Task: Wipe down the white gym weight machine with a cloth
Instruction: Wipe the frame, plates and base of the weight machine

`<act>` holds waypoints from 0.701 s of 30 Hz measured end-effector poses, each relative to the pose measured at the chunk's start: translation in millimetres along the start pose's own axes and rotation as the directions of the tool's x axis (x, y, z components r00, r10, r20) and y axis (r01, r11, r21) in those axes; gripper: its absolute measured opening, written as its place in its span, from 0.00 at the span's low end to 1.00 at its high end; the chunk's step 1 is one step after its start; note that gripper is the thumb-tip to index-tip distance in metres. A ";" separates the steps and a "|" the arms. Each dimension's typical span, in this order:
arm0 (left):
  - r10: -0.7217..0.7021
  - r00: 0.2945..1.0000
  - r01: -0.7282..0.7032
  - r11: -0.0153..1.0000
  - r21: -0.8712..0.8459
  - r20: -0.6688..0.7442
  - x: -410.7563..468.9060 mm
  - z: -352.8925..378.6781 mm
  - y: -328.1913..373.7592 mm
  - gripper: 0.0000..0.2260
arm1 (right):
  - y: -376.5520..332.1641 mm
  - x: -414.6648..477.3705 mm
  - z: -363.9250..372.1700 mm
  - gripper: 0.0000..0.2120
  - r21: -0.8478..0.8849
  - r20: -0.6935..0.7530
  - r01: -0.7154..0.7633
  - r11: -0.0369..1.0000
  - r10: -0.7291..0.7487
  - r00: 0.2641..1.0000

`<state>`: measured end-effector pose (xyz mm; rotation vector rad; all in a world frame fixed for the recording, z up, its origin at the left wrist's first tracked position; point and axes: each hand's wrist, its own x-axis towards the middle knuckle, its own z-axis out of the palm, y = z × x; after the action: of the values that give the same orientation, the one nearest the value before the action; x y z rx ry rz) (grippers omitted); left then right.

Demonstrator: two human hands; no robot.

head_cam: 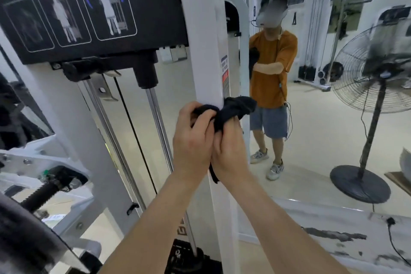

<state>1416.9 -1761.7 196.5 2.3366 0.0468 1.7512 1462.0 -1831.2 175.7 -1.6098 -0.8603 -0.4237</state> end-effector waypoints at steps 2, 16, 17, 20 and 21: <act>0.013 0.998 -0.014 1.000 -0.008 -0.059 8.4 -0.7 -0.3 0.10 | -5.5 16.8 -2.8 0.20 0.072 -0.037 0.111 0.991 -0.108 0.993; -0.217 0.976 0.216 0.970 0.111 0.000 31.6 -7.6 11.3 0.24 | -54.1 97.8 -11.2 0.23 -0.212 -0.207 0.315 0.925 -0.357 0.911; -0.181 0.983 0.183 0.974 0.134 -0.023 40.9 -10.4 11.4 0.25 | -59.3 105.1 -11.4 0.25 -0.230 -0.206 0.307 0.924 -0.354 0.912; -0.060 0.997 0.070 0.961 0.268 -0.047 63.5 -12.6 6.2 0.26 | -75.9 124.5 -16.4 0.27 -0.299 -0.200 0.306 0.904 -0.373 0.906; -0.027 0.998 0.043 0.954 0.297 -0.058 71.9 -13.6 3.9 0.25 | -83.0 133.1 -18.8 0.28 -0.320 -0.194 0.310 0.895 -0.382 0.904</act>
<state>1424.3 -1752.1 268.7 2.4717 0.3852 1.9033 1492.9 -1807.7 328.8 -1.6127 -0.9243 -1.0272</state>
